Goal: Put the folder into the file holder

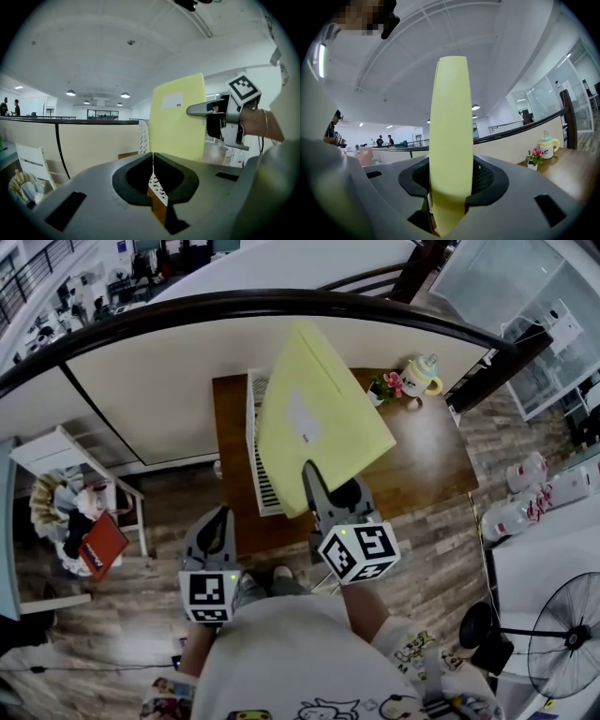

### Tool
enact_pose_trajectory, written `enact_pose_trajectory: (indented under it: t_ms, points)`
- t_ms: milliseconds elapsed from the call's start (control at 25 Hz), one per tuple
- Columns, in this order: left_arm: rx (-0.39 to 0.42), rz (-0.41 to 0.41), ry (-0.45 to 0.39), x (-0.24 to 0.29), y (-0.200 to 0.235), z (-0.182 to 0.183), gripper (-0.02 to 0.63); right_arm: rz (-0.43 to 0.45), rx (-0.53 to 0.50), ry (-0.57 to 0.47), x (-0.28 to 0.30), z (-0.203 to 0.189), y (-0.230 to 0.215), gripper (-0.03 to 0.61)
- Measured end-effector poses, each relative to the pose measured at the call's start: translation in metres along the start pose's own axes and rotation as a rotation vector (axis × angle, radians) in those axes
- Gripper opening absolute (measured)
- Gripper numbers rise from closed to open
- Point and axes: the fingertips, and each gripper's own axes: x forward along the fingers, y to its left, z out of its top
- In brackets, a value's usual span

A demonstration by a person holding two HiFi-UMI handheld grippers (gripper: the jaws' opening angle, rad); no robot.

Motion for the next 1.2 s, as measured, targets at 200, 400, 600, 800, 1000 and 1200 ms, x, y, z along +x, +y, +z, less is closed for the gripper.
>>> enact_pose_trajectory:
  t_ms: [200, 400, 600, 800, 1000, 1200]
  points:
    - [0.007, -0.004, 0.007, 0.005, 0.005, 0.0, 0.006, -0.019, -0.013, -0.01, 0.013, 0.0, 0.004, 0.172]
    - [0.011, -0.001, 0.025, 0.009, 0.007, -0.002, 0.006, -0.033, -0.019, -0.026, 0.021, 0.001, 0.005, 0.172]
    - [0.019, -0.005, 0.069, 0.016, 0.01, -0.01, 0.006, -0.053, -0.043, -0.041, 0.027, -0.001, 0.009, 0.172]
    - [0.023, -0.01, 0.121, 0.022, 0.012, -0.021, 0.006, -0.07, -0.034, -0.065, 0.032, -0.007, 0.009, 0.172]
    - [0.017, -0.014, 0.163, 0.023, 0.016, -0.031, 0.006, -0.091, -0.026, -0.075, 0.033, -0.016, 0.011, 0.172]
    - [0.01, -0.031, 0.188, 0.026, 0.015, -0.04, 0.006, -0.09, -0.024, -0.062, 0.037, -0.027, 0.011, 0.172]
